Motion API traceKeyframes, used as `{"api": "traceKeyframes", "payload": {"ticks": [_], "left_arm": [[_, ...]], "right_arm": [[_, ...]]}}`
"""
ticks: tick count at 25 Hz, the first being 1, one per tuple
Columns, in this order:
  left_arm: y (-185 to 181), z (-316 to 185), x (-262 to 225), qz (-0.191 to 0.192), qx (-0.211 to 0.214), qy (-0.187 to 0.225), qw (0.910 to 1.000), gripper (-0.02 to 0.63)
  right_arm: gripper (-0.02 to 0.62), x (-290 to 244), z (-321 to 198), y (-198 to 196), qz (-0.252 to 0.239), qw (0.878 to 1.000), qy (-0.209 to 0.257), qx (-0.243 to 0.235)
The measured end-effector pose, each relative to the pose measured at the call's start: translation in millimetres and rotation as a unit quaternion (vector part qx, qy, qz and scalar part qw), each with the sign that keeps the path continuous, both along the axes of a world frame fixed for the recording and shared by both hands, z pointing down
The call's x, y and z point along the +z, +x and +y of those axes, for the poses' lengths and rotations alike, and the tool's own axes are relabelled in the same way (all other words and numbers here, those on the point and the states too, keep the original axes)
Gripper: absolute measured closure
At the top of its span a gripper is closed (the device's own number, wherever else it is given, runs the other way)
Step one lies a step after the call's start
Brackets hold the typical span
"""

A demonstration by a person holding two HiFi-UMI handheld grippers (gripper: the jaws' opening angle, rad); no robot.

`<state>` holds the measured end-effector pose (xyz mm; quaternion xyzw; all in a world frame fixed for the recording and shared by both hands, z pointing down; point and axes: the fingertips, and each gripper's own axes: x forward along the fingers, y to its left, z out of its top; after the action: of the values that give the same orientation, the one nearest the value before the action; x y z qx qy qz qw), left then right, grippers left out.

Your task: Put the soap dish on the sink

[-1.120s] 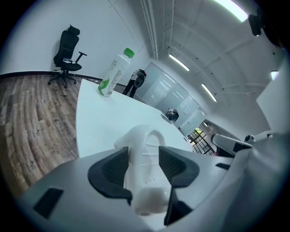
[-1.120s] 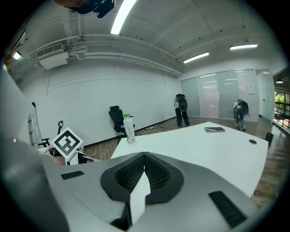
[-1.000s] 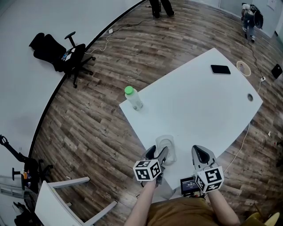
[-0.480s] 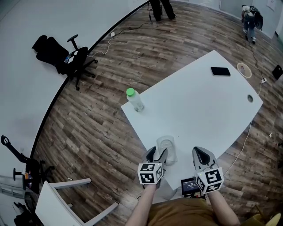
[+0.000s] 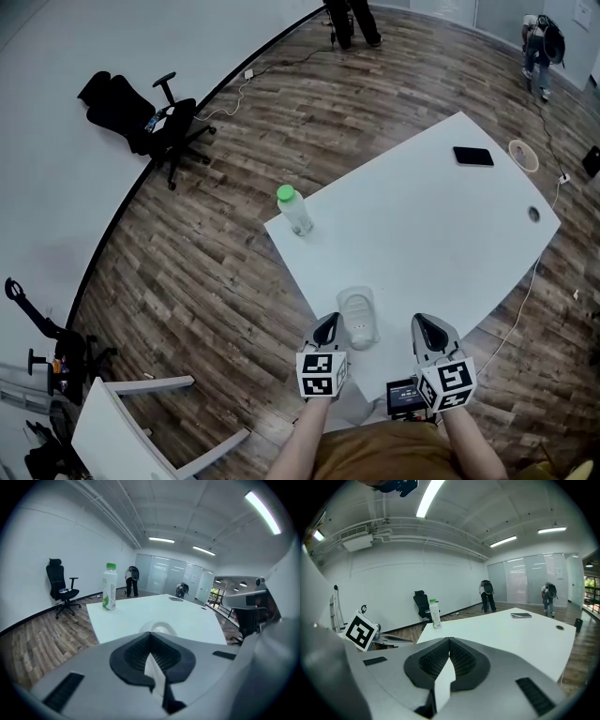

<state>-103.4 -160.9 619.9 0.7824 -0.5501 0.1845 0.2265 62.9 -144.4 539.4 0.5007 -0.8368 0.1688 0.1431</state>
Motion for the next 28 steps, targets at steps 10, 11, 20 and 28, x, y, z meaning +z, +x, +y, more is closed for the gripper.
{"api": "traceKeyframes", "payload": {"ticks": [10, 11, 20, 28], "left_arm": [[-13.7, 1.9, -29.4, -0.04, -0.026, 0.059, 0.9971, 0.6], [-14.0, 2.0, -32.3, -0.042, -0.026, 0.061, 0.9969, 0.6], [-13.1, -1.1, -98.2, -0.002, -0.034, 0.123, 0.9918, 0.6], [-3.2, 7.4, -141.9, 0.0, -0.021, 0.175, 0.9844, 0.6]], "right_arm": [[0.588, -11.1, 3.1, -3.4, 0.011, 1.0, 0.019, -0.012], [0.588, -13.0, 2.0, -3.1, 0.01, 1.0, 0.021, -0.012], [0.588, -34.5, -2.1, -7.6, 0.036, 0.997, 0.057, -0.036], [0.588, -64.7, -4.3, -1.1, 0.004, 0.995, 0.094, -0.019]]}}
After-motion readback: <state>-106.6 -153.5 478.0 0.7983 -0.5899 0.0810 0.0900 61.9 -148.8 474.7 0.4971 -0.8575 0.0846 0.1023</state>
